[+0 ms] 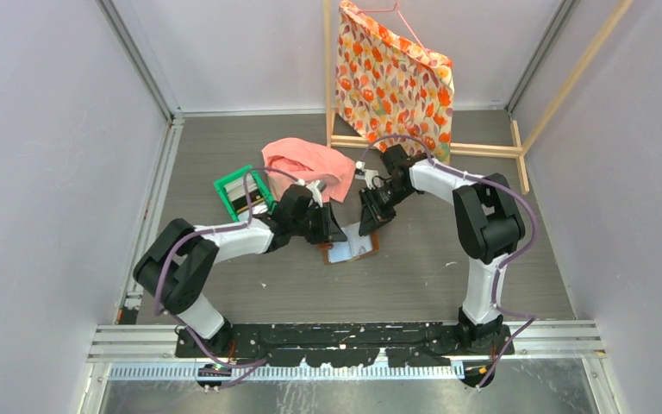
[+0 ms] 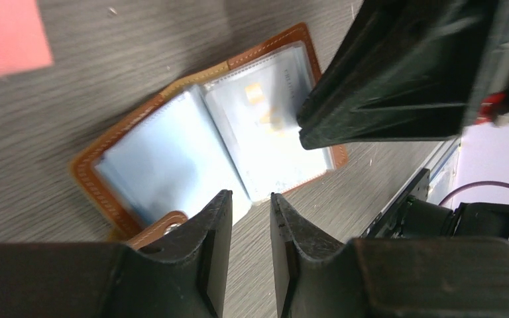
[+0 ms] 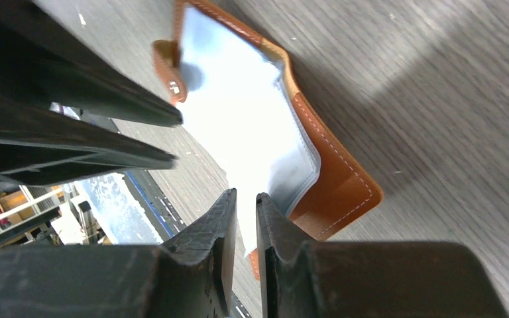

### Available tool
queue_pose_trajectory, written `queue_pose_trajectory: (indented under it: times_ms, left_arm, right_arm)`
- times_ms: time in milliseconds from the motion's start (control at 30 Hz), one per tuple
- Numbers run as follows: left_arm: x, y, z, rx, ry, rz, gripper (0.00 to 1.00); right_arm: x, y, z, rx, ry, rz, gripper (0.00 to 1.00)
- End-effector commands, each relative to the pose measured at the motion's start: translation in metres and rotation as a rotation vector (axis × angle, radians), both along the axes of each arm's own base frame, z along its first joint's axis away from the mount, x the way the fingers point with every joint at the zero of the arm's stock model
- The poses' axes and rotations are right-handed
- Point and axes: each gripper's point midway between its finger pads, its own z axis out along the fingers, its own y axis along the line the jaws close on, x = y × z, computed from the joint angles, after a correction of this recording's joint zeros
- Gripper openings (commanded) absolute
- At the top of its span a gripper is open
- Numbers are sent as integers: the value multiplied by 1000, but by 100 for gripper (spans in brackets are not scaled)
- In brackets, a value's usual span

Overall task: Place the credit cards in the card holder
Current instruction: Insert the credit card into the card holder, then pick up the credit card from the storage box.

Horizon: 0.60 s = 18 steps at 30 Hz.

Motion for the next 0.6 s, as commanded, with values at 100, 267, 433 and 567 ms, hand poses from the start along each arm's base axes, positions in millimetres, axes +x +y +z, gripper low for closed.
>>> queue_pose_trajectory:
  times_ms: [100, 267, 433, 567]
  left_arm:
    - [27, 42, 71, 90, -237, -14, 31]
    - [51, 106, 97, 368, -363, 5, 44]
    - [61, 174, 99, 661, -341, -13, 48]
    - [73, 228, 104, 995, -401, -129, 49]
  right_arm:
    - [7, 0, -7, -63, -21, 12, 22]
    - [5, 3, -4, -52, -19, 22, 22]
    - [4, 5, 1, -31, -17, 28, 22]
    - [3, 6, 2, -19, -13, 30, 22]
